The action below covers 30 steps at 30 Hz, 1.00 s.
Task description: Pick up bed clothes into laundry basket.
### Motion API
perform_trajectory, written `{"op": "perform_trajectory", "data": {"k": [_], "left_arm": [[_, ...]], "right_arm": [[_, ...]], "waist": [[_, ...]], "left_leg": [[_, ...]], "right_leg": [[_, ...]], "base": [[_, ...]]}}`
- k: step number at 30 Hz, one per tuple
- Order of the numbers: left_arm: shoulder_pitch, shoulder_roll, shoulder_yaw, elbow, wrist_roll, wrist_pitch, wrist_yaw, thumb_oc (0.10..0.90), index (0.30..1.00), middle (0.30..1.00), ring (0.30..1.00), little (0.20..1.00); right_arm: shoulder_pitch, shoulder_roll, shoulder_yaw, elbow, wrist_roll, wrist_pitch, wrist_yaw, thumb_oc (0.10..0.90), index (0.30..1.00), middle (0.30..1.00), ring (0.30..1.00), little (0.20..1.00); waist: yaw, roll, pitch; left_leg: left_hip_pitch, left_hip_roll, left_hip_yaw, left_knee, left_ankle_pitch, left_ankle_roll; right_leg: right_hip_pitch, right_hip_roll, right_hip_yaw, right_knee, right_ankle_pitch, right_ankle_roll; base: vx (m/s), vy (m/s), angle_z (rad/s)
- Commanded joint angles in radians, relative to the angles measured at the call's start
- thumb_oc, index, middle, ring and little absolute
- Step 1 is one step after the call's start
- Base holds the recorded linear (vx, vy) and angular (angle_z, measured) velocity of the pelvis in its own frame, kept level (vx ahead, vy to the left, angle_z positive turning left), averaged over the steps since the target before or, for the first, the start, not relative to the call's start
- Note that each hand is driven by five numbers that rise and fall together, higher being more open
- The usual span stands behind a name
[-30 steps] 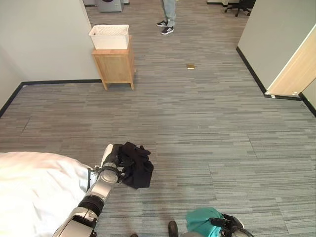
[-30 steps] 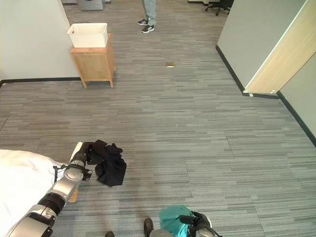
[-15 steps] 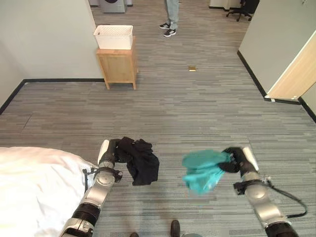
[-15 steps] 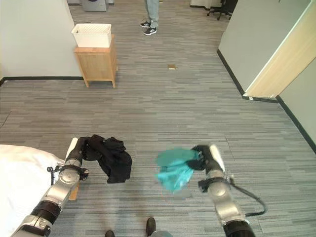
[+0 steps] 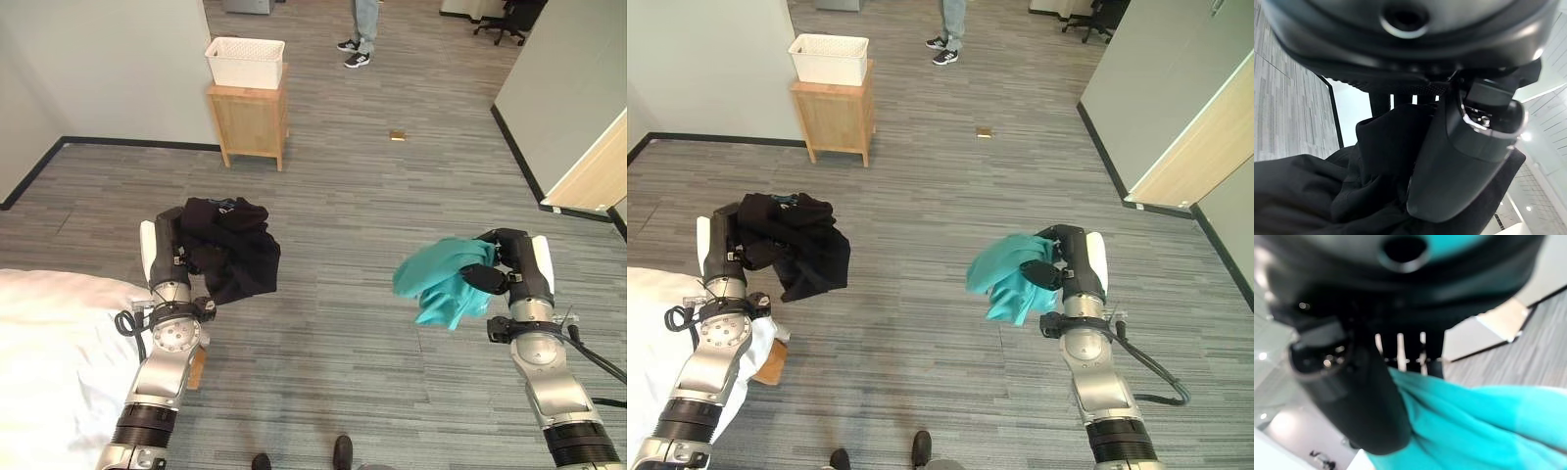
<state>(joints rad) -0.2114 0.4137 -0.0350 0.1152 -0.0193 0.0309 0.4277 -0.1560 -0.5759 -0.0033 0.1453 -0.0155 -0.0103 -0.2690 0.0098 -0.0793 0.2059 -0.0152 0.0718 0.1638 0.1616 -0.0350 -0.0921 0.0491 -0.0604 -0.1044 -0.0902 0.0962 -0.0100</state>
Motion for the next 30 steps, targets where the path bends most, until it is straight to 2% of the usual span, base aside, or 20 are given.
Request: {"op": "perform_trajectory", "data": {"k": [1,2,5,6,9,10,11,12,15,16,20,21,26,27,28,30], "left_arm": [[-0.108,0.046,-0.01,-0.122,0.014,-0.13,0.005,0.4,0.3,0.3,0.3,0.3],[-0.103,0.042,-0.009,-0.126,0.015,-0.129,0.004,0.4,0.3,0.3,0.3,0.3],[-0.097,0.019,-0.008,-0.12,0.016,-0.123,0.0,0.4,0.3,0.3,0.3,0.3],[-0.096,0.015,-0.008,-0.121,0.018,-0.121,0.0,0.4,0.3,0.3,0.3,0.3],[-0.093,0.011,-0.008,-0.121,0.019,-0.119,0.0,0.4,0.3,0.3,0.3,0.3],[-0.068,0.005,-0.015,-0.137,0.019,-0.115,-0.016,0.4,0.3,0.3,0.3,0.3],[-0.063,0.006,-0.023,-0.143,0.026,-0.111,-0.014,0.4,0.3,0.3,0.3,0.3],[-0.055,0.003,-0.03,-0.147,0.031,-0.104,-0.02,0.4,0.3,0.3,0.3,0.3],[-0.055,0.003,-0.03,-0.147,0.031,-0.104,-0.02,0.4,0.3,0.3,0.3,0.3],[-0.084,0.019,-0.055,-0.149,0.053,-0.082,-0.002,0.4,0.3,0.3,0.3,0.3],[-0.087,0.022,-0.053,-0.148,0.053,-0.082,-0.002,0.4,0.3,0.3,0.3,0.3],[-0.089,0.02,-0.071,-0.152,0.062,-0.096,-0.016,0.4,0.3,0.3,0.3,0.3],[-0.089,0.02,-0.07,-0.151,0.062,-0.097,-0.016,0.4,0.3,0.3,0.3,0.3],[-0.088,0.02,-0.073,-0.154,0.061,-0.1,-0.023,0.4,0.3,0.3,0.3,0.3],[-0.083,0.013,-0.076,-0.156,0.059,-0.098,-0.037,0.4,0.3,0.3,0.3,0.3],[-0.083,0.013,-0.074,-0.157,0.059,-0.097,-0.037,0.4,0.3,0.3,0.3,0.3]], "right_arm": [[-0.156,-0.103,-0.035,-0.1,0.009,-0.119,-0.035,0.4,0.3,0.3,0.3,0.3],[-0.152,-0.106,-0.035,-0.101,0.01,-0.118,-0.034,0.4,0.3,0.3,0.3,0.3],[-0.142,-0.122,-0.051,-0.101,0.002,-0.11,-0.039,0.4,0.3,0.3,0.3,0.3],[-0.137,-0.119,-0.058,-0.111,-0.001,-0.106,-0.038,0.4,0.3,0.3,0.3,0.3],[-0.13,-0.109,-0.061,-0.127,-0.01,-0.098,-0.033,0.4,0.3,0.3,0.3,0.3],[-0.124,-0.099,-0.055,-0.149,-0.033,-0.09,-0.008,0.4,0.3,0.3,0.3,0.3],[-0.126,-0.102,-0.044,-0.154,-0.047,-0.086,0.002,0.4,0.3,0.3,0.3,0.3],[-0.115,-0.095,-0.036,-0.157,-0.055,-0.084,0.012,0.4,0.3,0.3,0.3,0.3],[-0.114,-0.095,-0.037,-0.157,-0.055,-0.084,0.012,0.4,0.3,0.3,0.3,0.3],[-0.14,-0.058,0.011,-0.173,-0.1,-0.08,0.001,0.4,0.3,0.3,0.3,0.3],[-0.145,-0.055,0.012,-0.172,-0.101,-0.079,0.0,0.4,0.3,0.3,0.3,0.3],[-0.129,-0.053,-0.001,-0.199,-0.095,-0.093,0.004,0.4,0.3,0.3,0.3,0.3],[-0.127,-0.053,-0.001,-0.202,-0.096,-0.092,0.005,0.4,0.3,0.3,0.3,0.3],[-0.125,-0.054,-0.005,-0.207,-0.095,-0.094,0.007,0.4,0.3,0.3,0.3,0.3],[-0.106,-0.057,-0.024,-0.221,-0.091,-0.103,0.011,0.4,0.3,0.3,0.3,0.3],[-0.106,-0.057,-0.024,-0.223,-0.091,-0.102,0.012,0.4,0.3,0.3,0.3,0.3]], "waist": [[0.034,0.023,-0.052],[0.039,0.023,-0.057],[0.052,0.037,-0.064],[0.06,0.04,-0.072],[0.066,0.044,-0.084],[0.07,0.059,-0.113],[0.071,0.058,-0.116],[0.068,0.038,-0.128],[0.07,0.038,-0.129],[0.013,0.017,-0.077],[0.029,0.016,-0.077],[-0.038,0.016,-0.065],[-0.043,0.021,-0.067],[-0.058,0.021,-0.063],[-0.109,0.015,-0.045],[-0.119,0.017,-0.041]], "left_leg": [[-0.169,-0.009,-0.013,-0.102,0.094,-0.025],[-0.159,-0.012,-0.006,-0.121,0.103,-0.024],[-0.283,0.041,0.128,-0.231,0.137,-0.026],[-0.311,0.053,0.144,-0.231,0.145,-0.027],[-0.319,0.055,0.15,-0.23,0.16,-0.029],[-0.289,0.035,0.108,-0.237,0.201,-0.014],[-0.285,0.026,0.089,-0.23,0.222,-0.009],[-0.26,-0.001,0.082,-0.229,0.22,0.008],[-0.261,0.0,0.084,-0.229,0.22,0.008],[-0.125,-0.017,0.092,-0.228,0.136,0.053],[-0.125,-0.009,0.109,-0.226,0.13,0.052],[-0.008,-0.035,0.071,-0.247,0.035,0.061],[-0.013,-0.03,0.065,-0.247,0.04,0.059],[0.023,-0.036,0.052,-0.249,0.01,0.064],[0.14,-0.059,-0.013,-0.249,-0.072,0.071],[0.138,-0.055,-0.023,-0.249,-0.066,0.068]], "right_leg": [[0.164,-0.091,0.004,0.025,-0.184,0.122],[0.164,-0.095,0.009,0.022,-0.182,0.123],[0.241,-0.121,0.017,0.003,-0.232,0.147],[0.259,-0.135,0.024,0.003,-0.243,0.157],[0.27,-0.147,0.034,0.003,-0.248,0.163],[0.299,-0.178,0.049,0.003,-0.247,0.188],[0.304,-0.199,0.057,0.022,-0.231,0.196],[0.289,-0.247,0.071,0.069,-0.18,0.216],[0.286,-0.248,0.074,0.069,-0.18,0.216],[0.105,-0.361,0.147,0.326,0.168,0.192],[0.085,-0.357,0.171,0.338,0.166,0.191],[-0.04,-0.24,0.185,0.259,0.017,0.182],[-0.044,-0.233,0.179,0.263,0.017,0.178],[-0.072,-0.184,0.177,0.229,-0.046,0.177],[-0.172,-0.027,0.175,0.11,-0.06,0.168],[-0.165,-0.026,0.164,0.1,-0.048,0.164]], "base": [[0.26,0.047,-0.22],[0.39,0.083,-0.17],[0.42,0.106,-0.34],[0.51,0.128,-0.19],[0.31,0.097,-0.45],[0.62,0.247,-0.6],[0.78,0.31,-0.52],[0.34,0.145,-0.38],[0.25,0.031,-0.25],[0.59,0.03,-0.02],[0.34,0.014,0.12],[0.78,0.014,0.25],[0.19,0.004,0.34],[0.83,-0.011,-0.13],[0.81,-0.024,-0.21],[0.3,-0.028,0.51]]}}
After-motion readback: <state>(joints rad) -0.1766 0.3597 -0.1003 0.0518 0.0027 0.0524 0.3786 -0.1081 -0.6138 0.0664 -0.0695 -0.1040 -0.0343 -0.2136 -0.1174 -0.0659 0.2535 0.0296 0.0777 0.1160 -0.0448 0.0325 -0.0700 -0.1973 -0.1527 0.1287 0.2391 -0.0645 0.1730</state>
